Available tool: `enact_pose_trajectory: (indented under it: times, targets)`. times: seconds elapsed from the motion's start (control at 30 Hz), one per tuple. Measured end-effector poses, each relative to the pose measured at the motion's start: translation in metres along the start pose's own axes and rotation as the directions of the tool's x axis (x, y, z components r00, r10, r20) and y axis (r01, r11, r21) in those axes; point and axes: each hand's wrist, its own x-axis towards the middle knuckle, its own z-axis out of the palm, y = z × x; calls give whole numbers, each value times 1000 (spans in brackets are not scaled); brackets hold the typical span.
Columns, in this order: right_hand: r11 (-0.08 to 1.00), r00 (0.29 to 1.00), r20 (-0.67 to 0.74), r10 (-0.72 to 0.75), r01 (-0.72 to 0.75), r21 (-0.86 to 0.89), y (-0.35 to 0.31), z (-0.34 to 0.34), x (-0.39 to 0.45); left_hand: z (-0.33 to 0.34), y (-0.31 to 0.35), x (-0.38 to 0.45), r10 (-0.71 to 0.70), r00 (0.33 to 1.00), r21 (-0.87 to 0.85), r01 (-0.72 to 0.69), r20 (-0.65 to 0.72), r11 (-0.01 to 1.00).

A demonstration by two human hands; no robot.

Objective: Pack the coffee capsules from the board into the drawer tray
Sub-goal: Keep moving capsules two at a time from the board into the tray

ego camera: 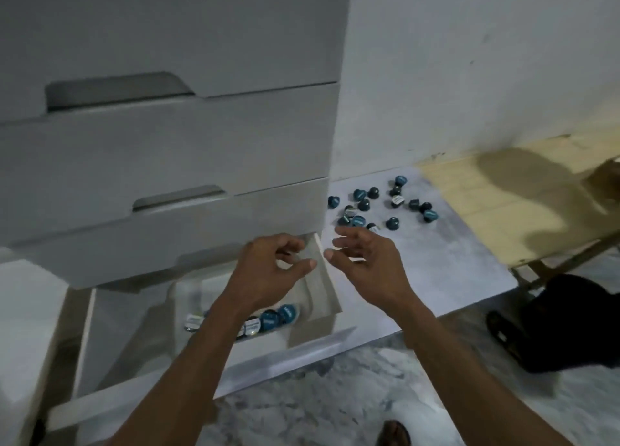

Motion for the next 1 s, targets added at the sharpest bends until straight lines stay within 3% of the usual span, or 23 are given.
enact_pose_trajectory:
  times: [0.27, 0.47, 0.8, 1.0]
  targets:
    - [997, 992, -108, 62, -66, -38, 83, -177, 19, 153, 91, 65, -6, 999, -13, 7, 48, 1000]
    - [975, 978, -95, 186, -196, -104, 146, -271, 38, 253, 105, 76, -176, 980, 55, 171, 93, 984]
    - [941, 956, -20, 293, -292, -174, 218, -279, 108, 306, 65, 144, -343, 939, 222, 335, -4, 916]
    - [910, 945, -35, 325, -323, -260, 248, -266, 171, 326, 49, 215, -374, 927, 365, 362, -40, 858]
